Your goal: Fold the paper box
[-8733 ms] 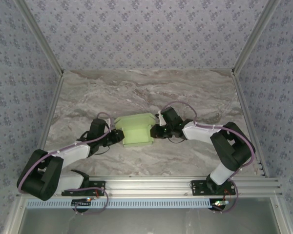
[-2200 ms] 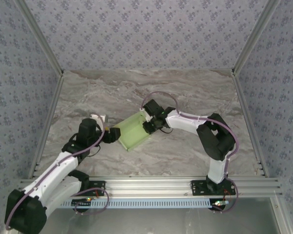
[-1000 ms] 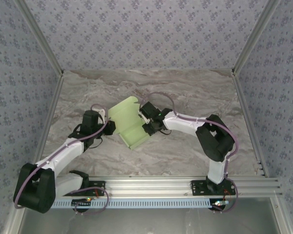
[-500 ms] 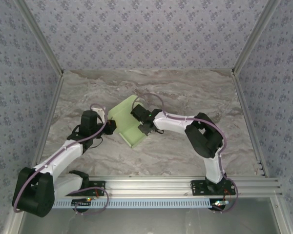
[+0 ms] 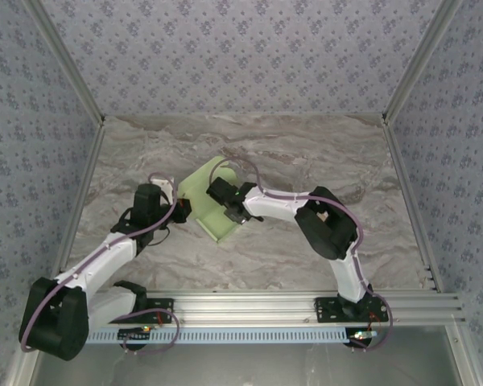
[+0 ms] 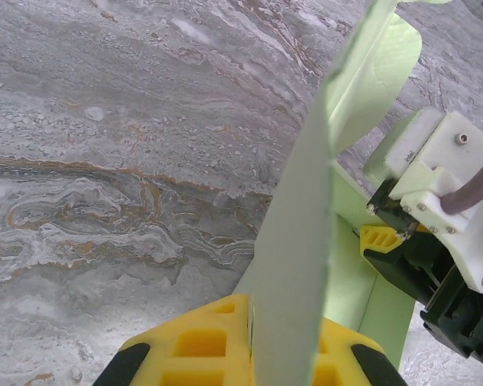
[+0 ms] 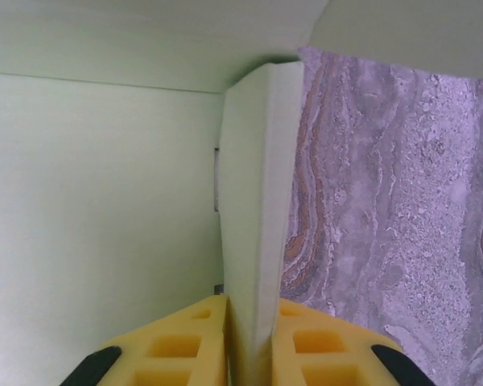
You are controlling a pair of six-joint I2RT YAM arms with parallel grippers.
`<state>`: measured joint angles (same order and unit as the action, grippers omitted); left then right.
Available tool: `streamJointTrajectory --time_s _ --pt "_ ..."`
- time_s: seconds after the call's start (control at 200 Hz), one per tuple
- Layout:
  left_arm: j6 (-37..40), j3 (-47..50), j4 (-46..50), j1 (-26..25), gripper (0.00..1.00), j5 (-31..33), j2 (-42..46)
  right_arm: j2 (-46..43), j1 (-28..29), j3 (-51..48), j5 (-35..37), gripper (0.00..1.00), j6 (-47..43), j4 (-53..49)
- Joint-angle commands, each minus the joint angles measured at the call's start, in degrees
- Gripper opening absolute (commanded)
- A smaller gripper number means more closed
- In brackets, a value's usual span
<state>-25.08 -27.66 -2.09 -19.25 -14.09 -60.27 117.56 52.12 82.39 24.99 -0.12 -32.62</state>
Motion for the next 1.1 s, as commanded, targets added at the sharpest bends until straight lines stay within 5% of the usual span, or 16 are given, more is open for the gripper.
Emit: streamJointTrajectory --time_s 0.0,0.894,1.094 --pt "0.68 -0.64 -2.22 -0.40 0.05 -0.10 1.69 -2.35 -1.53 -0.22 -7.87 0.23 -0.48 -2.14" --pt "4.67 -0.73 -2.26 -1.55 0.05 -1.20 1.61 -7.02 -9.65 2.34 -24.20 0.70 0.29 1.11" --pt "5.13 -0.72 -2.30 -1.59 0.05 -1.25 1.74 -8.95 -11.93 1.94 -27.84 0.74 0.12 1.78"
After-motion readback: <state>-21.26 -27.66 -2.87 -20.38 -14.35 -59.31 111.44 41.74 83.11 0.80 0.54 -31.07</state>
